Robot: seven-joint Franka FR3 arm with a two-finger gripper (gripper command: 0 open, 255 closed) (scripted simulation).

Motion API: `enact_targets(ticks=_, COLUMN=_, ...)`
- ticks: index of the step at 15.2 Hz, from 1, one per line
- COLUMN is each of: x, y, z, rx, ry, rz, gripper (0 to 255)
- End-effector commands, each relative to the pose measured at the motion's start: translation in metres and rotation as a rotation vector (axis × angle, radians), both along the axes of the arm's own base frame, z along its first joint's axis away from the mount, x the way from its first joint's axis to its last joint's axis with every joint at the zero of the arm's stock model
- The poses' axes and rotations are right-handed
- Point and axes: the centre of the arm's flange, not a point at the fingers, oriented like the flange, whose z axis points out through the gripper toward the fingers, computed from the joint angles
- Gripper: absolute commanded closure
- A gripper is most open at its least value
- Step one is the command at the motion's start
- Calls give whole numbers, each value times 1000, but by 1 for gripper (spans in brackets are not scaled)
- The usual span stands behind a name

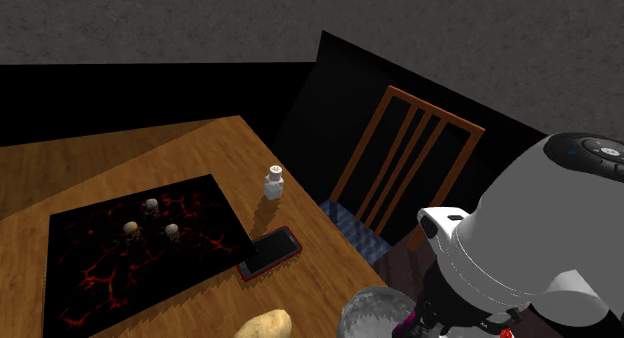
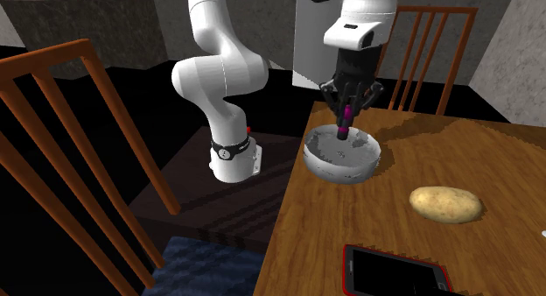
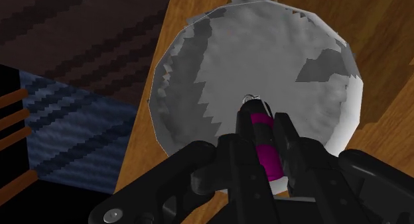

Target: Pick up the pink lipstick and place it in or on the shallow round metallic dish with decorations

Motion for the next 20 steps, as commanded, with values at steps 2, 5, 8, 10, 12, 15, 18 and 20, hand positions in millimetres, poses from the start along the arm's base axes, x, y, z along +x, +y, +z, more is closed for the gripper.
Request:
enact_targets(ticks=2, x=-1, y=1, z=-10, rx=0, ry=0, rz=0, gripper=255)
enact_targets(ticks=5, x=-1, y=1, z=-10, rx=0, ry=0, rz=0, gripper=255)
enact_targets(ticks=8, x=-1, y=1, z=-10, rx=0, ry=0, rz=0, gripper=255)
enact_targets(ticks=10, x=-1, y=1, z=-10, rx=0, ry=0, rz=0, gripper=0)
enact_targets(ticks=12, x=-1, y=1, z=-10, rx=0, ry=0, rz=0, gripper=0)
enact_targets(ticks=15, x=0, y=1, z=3, rx=0, ry=0, rz=0, gripper=0)
enact_targets(ticks=18, x=0, y=1, z=40, rx=0, ry=0, rz=0, gripper=0)
enact_targets(ticks=20, x=0, y=1, z=40, rx=0, ry=0, rz=0, gripper=0)
